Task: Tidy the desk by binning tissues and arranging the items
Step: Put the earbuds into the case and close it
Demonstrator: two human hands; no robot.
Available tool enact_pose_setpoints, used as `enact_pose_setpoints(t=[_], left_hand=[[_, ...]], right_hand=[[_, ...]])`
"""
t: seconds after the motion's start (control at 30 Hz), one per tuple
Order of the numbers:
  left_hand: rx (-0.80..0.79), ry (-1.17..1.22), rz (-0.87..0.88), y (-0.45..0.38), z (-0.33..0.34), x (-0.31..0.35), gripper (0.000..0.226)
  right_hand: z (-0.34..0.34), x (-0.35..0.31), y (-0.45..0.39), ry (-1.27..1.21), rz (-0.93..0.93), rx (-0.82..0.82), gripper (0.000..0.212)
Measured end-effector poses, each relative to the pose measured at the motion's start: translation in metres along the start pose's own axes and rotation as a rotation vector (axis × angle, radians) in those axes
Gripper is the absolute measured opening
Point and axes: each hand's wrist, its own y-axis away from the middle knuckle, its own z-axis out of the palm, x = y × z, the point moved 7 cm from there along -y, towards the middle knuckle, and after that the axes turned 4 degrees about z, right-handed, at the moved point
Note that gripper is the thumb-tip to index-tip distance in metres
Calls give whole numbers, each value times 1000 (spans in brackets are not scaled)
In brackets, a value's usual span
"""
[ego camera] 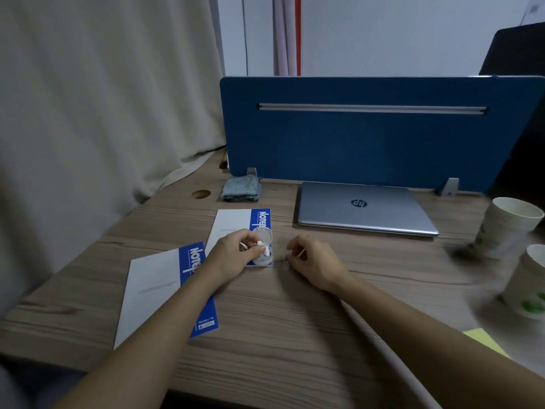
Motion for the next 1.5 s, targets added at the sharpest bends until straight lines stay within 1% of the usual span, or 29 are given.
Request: enact_pose_setpoints(t=[0.17,0.3,0.47,0.57,0.67,0.77,0.97,1.1,1.3,1.4,1.5], left_hand=[[15,-11,14,3,-2,-4,10],[-2,-33,1,5,-5,-9,17],[15,-29,-17,7,-12,-15,25],[14,-7,-31,5,-16,-19,24],[15,27,-37,-2,-20,-19,26],[-7,30,-42,-9,-21,-17,22],[-54,76,-24,-12,-14,-10,18],[-72,30,-9,-7,-15,-7,19],[-81,3,-17,10,-14,-6,14],[-90,-3,-16,16,-11,-4,17],[-118,-23,-13,17,-8,-2,26]], right_hand=[[1,0,0,-6,1,11,21],[3,-2,-1,-8,-4,3,22],[4,-7,-4,-3,-6,15,23],[3,-11,-12,17,-11,19,25],[1,-16,-21,16,-3,13,31],[0,-23,-30,0,6,9,34],[0,-33,-34,-28,-24,31,25],[-2,-34,-28,-45,-36,40,17],[-2,-35,-12,-21,-51,29,14],[-3,-35,-5,-10,-63,36,15],[-3,-32,2,-15,-62,11,17]])
